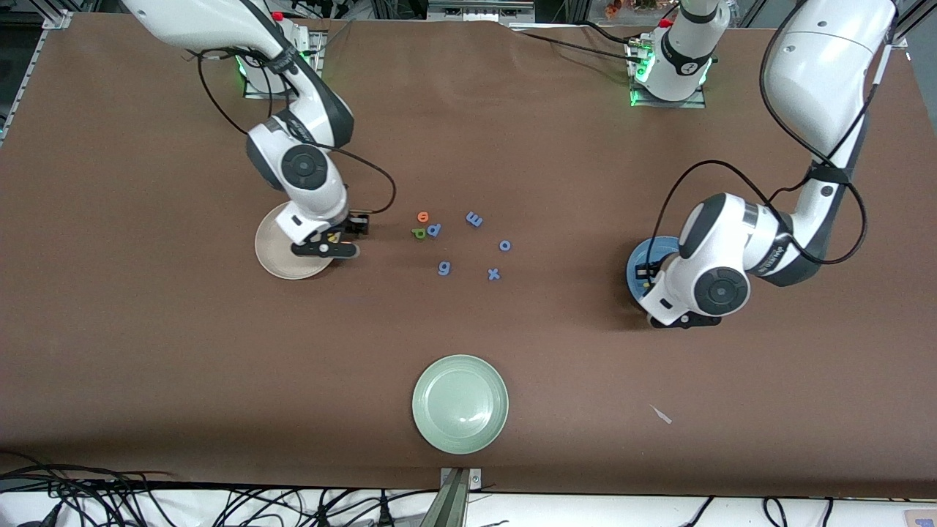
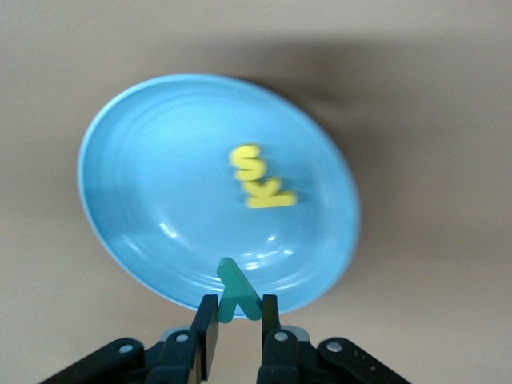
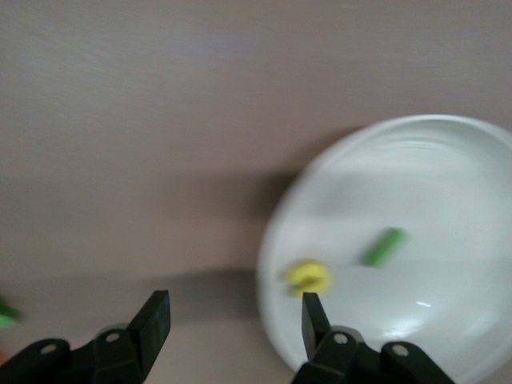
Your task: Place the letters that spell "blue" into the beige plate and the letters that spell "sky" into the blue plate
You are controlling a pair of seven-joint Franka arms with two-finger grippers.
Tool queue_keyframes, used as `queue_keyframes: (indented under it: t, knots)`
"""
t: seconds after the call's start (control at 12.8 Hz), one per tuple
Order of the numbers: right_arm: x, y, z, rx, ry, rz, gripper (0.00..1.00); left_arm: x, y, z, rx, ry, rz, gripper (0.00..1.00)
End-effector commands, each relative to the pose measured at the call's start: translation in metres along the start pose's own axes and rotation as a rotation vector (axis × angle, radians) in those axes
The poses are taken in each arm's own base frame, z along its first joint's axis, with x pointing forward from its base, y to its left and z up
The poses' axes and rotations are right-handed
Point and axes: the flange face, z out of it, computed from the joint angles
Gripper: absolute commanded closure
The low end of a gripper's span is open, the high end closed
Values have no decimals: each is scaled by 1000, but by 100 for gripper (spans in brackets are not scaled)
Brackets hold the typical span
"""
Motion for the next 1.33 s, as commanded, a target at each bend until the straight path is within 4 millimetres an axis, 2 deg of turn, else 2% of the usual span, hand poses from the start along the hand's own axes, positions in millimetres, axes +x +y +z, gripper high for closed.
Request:
queue_keyframes:
  t: [0.0,0.08,0.23,0.31,0.47,0.63,0.7,0.86,1.02,1.09,1.17,1.25]
  knots:
    - [17,-60,7,67,-5,97,25,3,-15,26,15,-34,69,69]
    - [14,-76,8,77,-5,117,25,4,-17,26,13,-34,68,50]
    - [9,-91,14,82,-16,165,25,3,-17,16,13,-21,75,0]
    - [5,-97,21,89,-19,172,25,2,-15,8,14,-11,83,0]
    - [1,-107,30,126,-8,193,25,-10,-18,-33,19,46,97,0]
    - [-3,-109,34,125,-13,191,25,-31,-13,-82,20,129,114,0]
    - [-5,-108,35,122,-16,190,25,-45,-16,-111,21,182,114,0]
    - [-6,-109,37,120,-19,189,25,-77,-27,-186,20,307,110,0]
    - [-12,-110,40,112,-27,213,25,-112,-35,-249,7,401,142,0]
    - [-16,-109,40,105,-29,208,25,-123,-45,-273,-62,422,124,0]
    - [-21,-107,41,97,-31,203,25,-132,-64,-289,-103,404,102,0]
    - [-24,-106,42,92,-34,201,25,-142,-74,-293,-99,363,113,0]
